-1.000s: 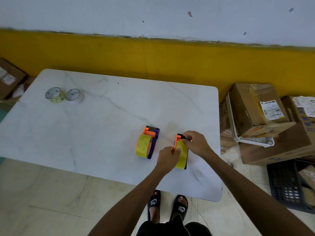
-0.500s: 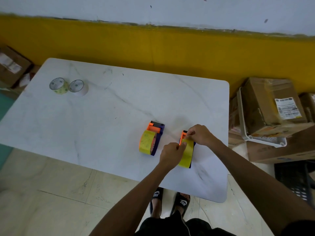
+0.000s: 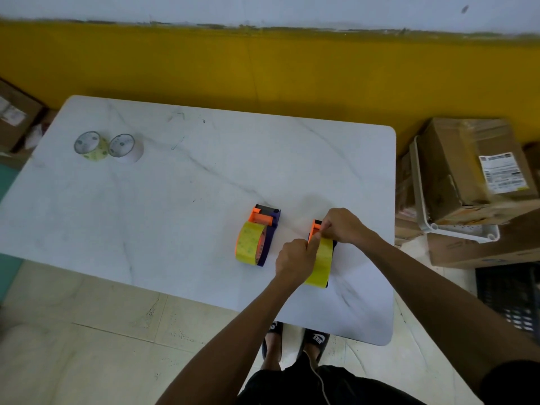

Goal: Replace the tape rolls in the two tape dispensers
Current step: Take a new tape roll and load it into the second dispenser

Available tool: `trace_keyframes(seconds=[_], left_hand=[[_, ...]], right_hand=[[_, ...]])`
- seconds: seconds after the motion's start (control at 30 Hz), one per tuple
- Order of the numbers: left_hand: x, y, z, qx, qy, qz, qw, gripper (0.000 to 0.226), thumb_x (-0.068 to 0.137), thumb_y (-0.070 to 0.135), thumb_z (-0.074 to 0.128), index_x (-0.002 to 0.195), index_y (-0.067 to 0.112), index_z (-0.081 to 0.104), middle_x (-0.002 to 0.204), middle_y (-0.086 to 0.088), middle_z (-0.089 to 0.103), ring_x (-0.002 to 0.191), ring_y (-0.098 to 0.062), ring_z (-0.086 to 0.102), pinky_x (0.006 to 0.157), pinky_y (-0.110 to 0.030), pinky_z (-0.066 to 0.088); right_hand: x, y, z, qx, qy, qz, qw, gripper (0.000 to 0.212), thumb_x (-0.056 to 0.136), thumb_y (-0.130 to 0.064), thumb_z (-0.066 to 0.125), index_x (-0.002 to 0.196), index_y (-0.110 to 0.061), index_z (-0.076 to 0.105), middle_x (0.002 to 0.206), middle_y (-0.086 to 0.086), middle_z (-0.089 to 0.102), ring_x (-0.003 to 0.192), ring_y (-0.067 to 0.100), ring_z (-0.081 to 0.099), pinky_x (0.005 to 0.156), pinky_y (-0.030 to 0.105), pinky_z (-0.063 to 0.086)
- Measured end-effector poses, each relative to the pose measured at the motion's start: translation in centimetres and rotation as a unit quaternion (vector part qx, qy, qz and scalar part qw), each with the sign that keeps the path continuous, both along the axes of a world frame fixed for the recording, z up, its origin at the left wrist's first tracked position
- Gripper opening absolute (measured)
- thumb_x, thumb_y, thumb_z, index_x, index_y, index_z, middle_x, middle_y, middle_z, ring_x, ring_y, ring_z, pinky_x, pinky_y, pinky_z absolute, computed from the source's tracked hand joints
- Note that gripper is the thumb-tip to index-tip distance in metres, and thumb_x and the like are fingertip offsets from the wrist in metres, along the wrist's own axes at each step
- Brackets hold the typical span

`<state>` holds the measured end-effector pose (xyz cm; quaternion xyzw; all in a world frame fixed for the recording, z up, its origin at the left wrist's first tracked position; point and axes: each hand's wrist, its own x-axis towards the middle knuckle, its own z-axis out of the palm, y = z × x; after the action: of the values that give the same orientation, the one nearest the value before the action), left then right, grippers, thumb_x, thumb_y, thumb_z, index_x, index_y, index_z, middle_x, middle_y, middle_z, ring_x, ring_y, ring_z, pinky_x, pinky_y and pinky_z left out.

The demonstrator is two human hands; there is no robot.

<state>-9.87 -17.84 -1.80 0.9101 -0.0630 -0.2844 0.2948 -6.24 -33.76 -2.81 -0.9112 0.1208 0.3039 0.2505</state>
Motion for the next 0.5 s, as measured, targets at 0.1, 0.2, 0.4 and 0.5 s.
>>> trace_keyframes(seconds=[0.1, 0.2, 0.4, 0.5], left_hand=[[-0.2, -0.1, 0.3, 0.015, -0.010, -0.017, 1.000, 0.064, 0.098, 0.059, 0.020, 0.064, 0.010, 0.043, 0.069, -0.010, 0.056, 0.074, -0.031, 0.061, 0.067, -0.040, 0.049], [-0.5, -0.2, 0.6, 0.043, -0.026, -0.029, 0.998, 0.065, 0.091, 0.070, 0.030, 0.066, 0.012, 0.045, 0.069, -0.008, 0.053, 0.070, -0.028, 0.059, 0.062, -0.035, 0.044], [-0.4, -0.3, 1.0, 0.062, -0.011, -0.050, 0.997, 0.062, 0.079, 0.076, 0.045, 0.060, 0.017, 0.041, 0.067, -0.003, 0.050, 0.072, -0.026, 0.059, 0.061, -0.031, 0.040], [-0.3, 0.0, 1.2, 0.071, -0.007, -0.058, 0.996, 0.062, 0.078, 0.076, 0.046, 0.060, 0.017, 0.041, 0.065, -0.001, 0.048, 0.069, -0.023, 0.056, 0.060, -0.030, 0.040]], right_hand=[[0.3, 0.1, -0.2, -0.014, 0.007, 0.010, 1.000, 0.027, 0.074, -0.015, 0.057, 0.081, 0.004, 0.075, 0.079, 0.021, 0.072, 0.060, 0.021, 0.050, 0.057, 0.029, 0.038], [0.3, 0.2, 0.0, -0.047, 0.013, 0.032, 0.998, 0.019, 0.074, -0.009, 0.056, 0.071, 0.003, 0.069, 0.068, 0.014, 0.061, 0.061, 0.022, 0.049, 0.053, 0.026, 0.034], [0.6, 0.2, 0.4, -0.074, 0.003, 0.091, 0.993, 0.017, 0.080, -0.013, 0.057, 0.064, -0.008, 0.061, 0.070, 0.009, 0.055, 0.063, 0.021, 0.048, 0.051, 0.022, 0.031], [1.4, 0.0, 0.7, -0.064, -0.003, 0.106, 0.992, 0.023, 0.085, -0.020, 0.061, 0.082, -0.002, 0.076, 0.082, 0.010, 0.063, 0.075, 0.021, 0.057, 0.069, 0.028, 0.044]])
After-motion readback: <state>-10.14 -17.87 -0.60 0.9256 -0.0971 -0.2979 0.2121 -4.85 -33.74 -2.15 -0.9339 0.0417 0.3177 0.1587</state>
